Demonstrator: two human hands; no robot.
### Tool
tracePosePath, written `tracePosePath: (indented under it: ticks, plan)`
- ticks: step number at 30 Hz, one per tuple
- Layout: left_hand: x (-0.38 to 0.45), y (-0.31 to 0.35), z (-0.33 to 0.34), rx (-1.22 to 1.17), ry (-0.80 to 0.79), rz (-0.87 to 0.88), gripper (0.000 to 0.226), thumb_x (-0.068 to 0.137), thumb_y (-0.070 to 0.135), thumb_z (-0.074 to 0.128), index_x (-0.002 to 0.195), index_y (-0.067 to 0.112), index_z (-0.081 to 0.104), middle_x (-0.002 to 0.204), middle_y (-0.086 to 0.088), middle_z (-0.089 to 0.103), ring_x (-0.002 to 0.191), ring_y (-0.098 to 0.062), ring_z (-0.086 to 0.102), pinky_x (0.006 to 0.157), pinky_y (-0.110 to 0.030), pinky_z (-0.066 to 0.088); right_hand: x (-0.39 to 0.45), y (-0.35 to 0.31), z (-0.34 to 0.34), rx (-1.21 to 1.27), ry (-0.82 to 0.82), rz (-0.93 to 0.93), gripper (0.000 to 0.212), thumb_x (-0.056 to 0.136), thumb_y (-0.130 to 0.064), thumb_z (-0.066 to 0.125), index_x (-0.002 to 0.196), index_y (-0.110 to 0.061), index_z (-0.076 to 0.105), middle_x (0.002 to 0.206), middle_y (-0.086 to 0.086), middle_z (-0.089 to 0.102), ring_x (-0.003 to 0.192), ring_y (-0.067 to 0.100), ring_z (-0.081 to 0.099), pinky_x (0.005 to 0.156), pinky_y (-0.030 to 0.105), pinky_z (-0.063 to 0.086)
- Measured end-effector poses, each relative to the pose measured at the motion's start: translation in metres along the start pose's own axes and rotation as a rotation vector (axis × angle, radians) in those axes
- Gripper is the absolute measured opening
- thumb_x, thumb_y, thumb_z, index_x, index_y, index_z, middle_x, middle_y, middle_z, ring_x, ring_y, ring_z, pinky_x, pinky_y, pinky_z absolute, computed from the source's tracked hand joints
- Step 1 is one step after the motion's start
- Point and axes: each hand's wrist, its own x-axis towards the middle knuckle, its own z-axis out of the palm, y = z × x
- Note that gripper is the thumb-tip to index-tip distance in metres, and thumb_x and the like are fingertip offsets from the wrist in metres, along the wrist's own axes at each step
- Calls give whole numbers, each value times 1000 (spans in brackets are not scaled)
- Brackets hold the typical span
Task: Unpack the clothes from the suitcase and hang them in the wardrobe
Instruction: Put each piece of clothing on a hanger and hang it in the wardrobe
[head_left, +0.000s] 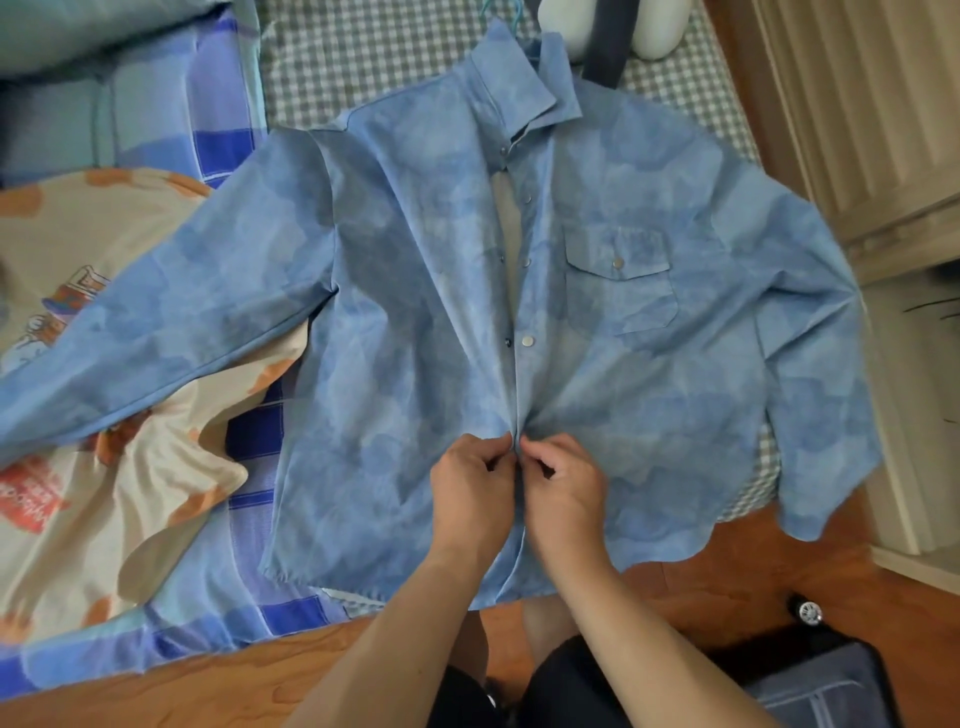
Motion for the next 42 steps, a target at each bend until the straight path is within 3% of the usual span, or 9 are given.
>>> tracePosePath:
  ticks: [4, 9, 15, 21, 24, 27, 34, 37, 42]
  plan:
    - [8, -7, -13, 275, -173, 18, 21, 96, 14, 57, 95, 19, 78, 80, 4, 70, 87, -19, 68, 70, -15, 44, 15, -1, -10, -393, -395, -4, 20, 94, -15, 58, 96, -19, 78, 84, 0, 69, 80, 17, 65, 66, 20, 44]
    - [45, 29, -30, 6, 155, -16, 16, 97, 15, 56, 98, 21, 70, 82, 6, 72, 79, -11, 67, 69, -18, 51, 67, -30, -15, -288, -46, -71, 15, 91, -10, 60, 98, -16, 72, 98, 1, 65, 91, 22, 62, 78, 30, 45]
    - [96, 45, -7, -218, 120, -109, 26, 96, 1, 45, 93, 19, 64, 89, -3, 73, 84, -20, 71, 75, -24, 59, 112, -27, 27, -472, -215, -98, 41, 82, -29, 75, 112, -10, 55, 111, 10, 58, 103, 29, 55, 85, 36, 41]
    - [109, 37, 12, 116, 42, -70, 25, 96, 24, 61, 118, 12, 64, 115, -4, 63, 108, -22, 60, 91, -26, 43, 129, -9, 18, -2, -207, 232, 8, 86, -13, 71, 87, -5, 70, 77, 6, 70, 70, 15, 59, 66, 30, 46]
    - [104, 50, 25, 234, 38, -108, 39, 91, 45, 67, 114, 16, 54, 118, -4, 48, 105, -25, 53, 92, -37, 46, 122, 3, 6, 289, -137, 377, 17, 86, -16, 70, 83, 1, 66, 71, 9, 60, 65, 17, 49, 63, 37, 41]
    - [106, 57, 36, 292, 114, -154, 26, 92, 33, 66, 104, 14, 53, 118, -8, 49, 109, -31, 54, 94, -46, 49, 114, -3, 3, 419, -46, 442, 5, 86, -13, 73, 81, -11, 74, 73, 1, 67, 67, 11, 55, 66, 33, 46]
    - [81, 46, 16, -101, 189, -111, 4, 92, 22, 72, 92, 21, 75, 78, 11, 72, 77, -2, 66, 72, -14, 51, 97, -20, 10, 247, 27, 222, 14, 90, -12, 70, 100, -17, 77, 86, -14, 71, 75, -11, 63, 75, 7, 47]
    - [75, 44, 12, -225, 155, -120, 14, 92, 19, 73, 84, 31, 76, 77, 13, 75, 77, -2, 70, 78, -24, 56, 91, -24, 19, 199, -4, 180, 21, 91, -11, 67, 109, -16, 77, 103, -7, 74, 94, 5, 68, 91, 21, 51]
    - [78, 45, 12, -196, 123, -106, 17, 94, 17, 69, 87, 31, 77, 78, 14, 74, 77, 3, 68, 78, -21, 56, 94, -23, 21, 300, -1, 262, 23, 90, -5, 65, 108, -15, 76, 85, -22, 66, 85, -5, 65, 81, 14, 49]
